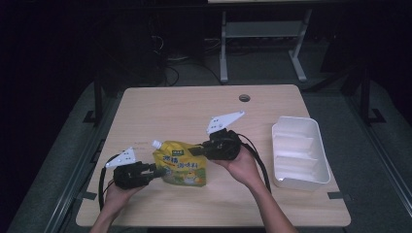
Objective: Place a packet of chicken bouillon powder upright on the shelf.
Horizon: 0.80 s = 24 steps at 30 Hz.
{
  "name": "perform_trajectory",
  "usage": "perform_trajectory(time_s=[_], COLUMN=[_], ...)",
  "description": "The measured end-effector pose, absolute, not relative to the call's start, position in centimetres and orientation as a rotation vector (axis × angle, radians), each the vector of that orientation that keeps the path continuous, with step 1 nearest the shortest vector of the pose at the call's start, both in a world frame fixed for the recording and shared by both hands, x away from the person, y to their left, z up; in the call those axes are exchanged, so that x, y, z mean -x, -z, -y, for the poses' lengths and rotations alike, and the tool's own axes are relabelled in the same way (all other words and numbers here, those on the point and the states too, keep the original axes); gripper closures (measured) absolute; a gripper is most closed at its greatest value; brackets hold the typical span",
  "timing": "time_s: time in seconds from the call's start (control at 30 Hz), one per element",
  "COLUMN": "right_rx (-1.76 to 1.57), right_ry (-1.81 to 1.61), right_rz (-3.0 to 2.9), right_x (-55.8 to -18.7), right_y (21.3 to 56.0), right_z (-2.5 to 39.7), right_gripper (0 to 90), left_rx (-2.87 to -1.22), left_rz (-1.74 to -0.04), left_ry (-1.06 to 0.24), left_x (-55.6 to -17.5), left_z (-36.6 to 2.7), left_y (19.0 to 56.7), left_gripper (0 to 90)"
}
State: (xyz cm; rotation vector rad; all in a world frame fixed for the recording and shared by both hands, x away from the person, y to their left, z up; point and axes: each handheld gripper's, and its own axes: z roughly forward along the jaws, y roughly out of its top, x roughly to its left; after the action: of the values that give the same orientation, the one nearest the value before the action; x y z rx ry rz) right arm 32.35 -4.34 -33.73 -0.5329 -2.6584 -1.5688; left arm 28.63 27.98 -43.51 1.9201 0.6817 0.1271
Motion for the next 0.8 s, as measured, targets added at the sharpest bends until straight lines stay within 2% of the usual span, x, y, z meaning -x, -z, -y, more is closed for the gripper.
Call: perform_trajectory(time_s=[0.17, 0.5, 0.57, 0.67, 0.73, 0.77, 0.8], right_rx=[0.57, 0.613, 0.611, 0.581, 0.566, 0.566, 0.573], right_ry=[1.527, 1.469, 1.474, 1.465, 1.449, 1.449, 1.445], right_rz=[2.642, 2.615, 2.605, 2.591, 2.591, 2.591, 2.59], right_x=[-33.0, -33.7, -33.8, -33.8, -33.7, -33.7, -33.7], right_y=[35.4, 37.6, 37.7, 37.7, 37.6, 37.6, 37.6], right_z=[4.3, 3.0, 2.9, 3.0, 3.1, 3.1, 3.1], right_gripper=[78.4, 74.1, 76.8, 86.1, 88.0, 88.0, 88.2], left_rx=[-1.93, -1.946, -1.945, -1.943, -1.94, -1.939, -1.937], left_rz=[-0.66, -0.639, -0.64, -0.648, -0.658, -0.666, -0.674], left_ry=[-0.088, -0.085, -0.083, -0.093, -0.105, -0.127, -0.138], left_x=[-28.6, -28.5, -28.5, -28.5, -28.5, -28.5, -28.5], left_z=[-27.9, -27.5, -27.6, -27.6, -27.6, -27.6, -27.7], left_y=[43.4, 43.4, 43.4, 43.4, 43.4, 43.4, 43.4], left_gripper=[78.3, 79.3, 79.2, 77.4, 71.2, 71.2, 65.9])
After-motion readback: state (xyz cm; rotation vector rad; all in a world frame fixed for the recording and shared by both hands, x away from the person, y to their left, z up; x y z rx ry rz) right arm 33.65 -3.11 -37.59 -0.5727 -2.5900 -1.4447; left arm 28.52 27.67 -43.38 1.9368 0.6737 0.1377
